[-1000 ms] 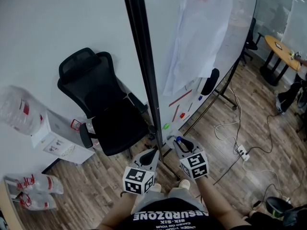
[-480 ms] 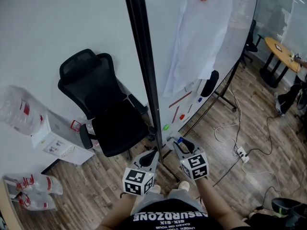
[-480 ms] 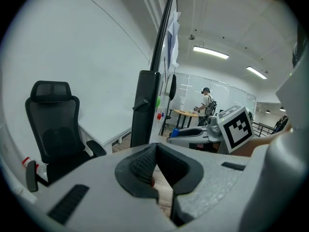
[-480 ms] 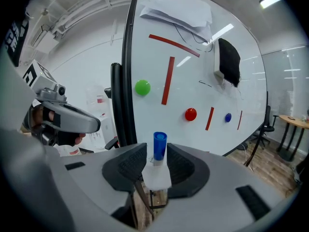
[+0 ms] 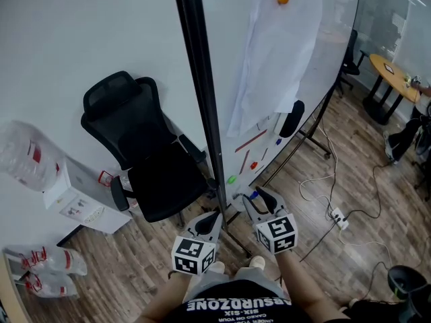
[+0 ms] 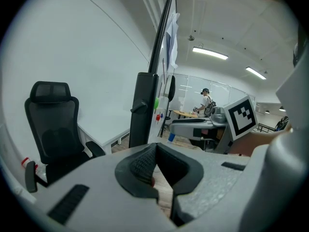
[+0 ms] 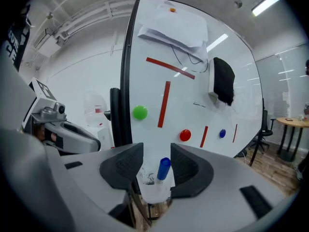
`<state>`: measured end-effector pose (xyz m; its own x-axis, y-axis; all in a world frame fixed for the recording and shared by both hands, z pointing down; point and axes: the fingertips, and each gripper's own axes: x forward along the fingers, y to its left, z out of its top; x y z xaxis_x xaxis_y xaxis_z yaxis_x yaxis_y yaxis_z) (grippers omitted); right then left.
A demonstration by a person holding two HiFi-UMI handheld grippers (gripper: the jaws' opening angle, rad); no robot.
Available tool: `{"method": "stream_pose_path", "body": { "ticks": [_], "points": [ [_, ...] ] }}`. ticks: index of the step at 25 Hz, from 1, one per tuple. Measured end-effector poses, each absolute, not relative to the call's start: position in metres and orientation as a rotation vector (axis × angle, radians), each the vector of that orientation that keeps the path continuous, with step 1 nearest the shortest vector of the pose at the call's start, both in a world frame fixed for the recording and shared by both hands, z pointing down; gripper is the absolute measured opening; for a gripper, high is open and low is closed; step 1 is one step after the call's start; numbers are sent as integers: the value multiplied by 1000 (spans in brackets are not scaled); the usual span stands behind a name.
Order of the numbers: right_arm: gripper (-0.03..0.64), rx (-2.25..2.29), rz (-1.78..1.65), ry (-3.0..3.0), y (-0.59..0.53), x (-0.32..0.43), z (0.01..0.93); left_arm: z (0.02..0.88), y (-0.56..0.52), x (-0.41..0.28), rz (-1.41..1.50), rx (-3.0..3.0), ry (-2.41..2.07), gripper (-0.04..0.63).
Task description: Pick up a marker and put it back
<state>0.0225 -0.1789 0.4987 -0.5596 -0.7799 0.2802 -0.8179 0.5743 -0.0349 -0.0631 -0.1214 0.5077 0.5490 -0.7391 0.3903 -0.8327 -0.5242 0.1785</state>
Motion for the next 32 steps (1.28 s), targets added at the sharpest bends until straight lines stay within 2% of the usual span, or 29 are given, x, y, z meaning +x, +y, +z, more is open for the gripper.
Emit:
{"method": "stream_pose_path", "body": {
  "ticks": [15,32],
  "points": [
    [148,1434,152,-2657,-166,31,448,499,-128,-61,360,2475,-1286,3],
    [10,1409,238,-2636,-138,25,473,500,-128,-52,358,2487,-1258,5]
  ]
}}
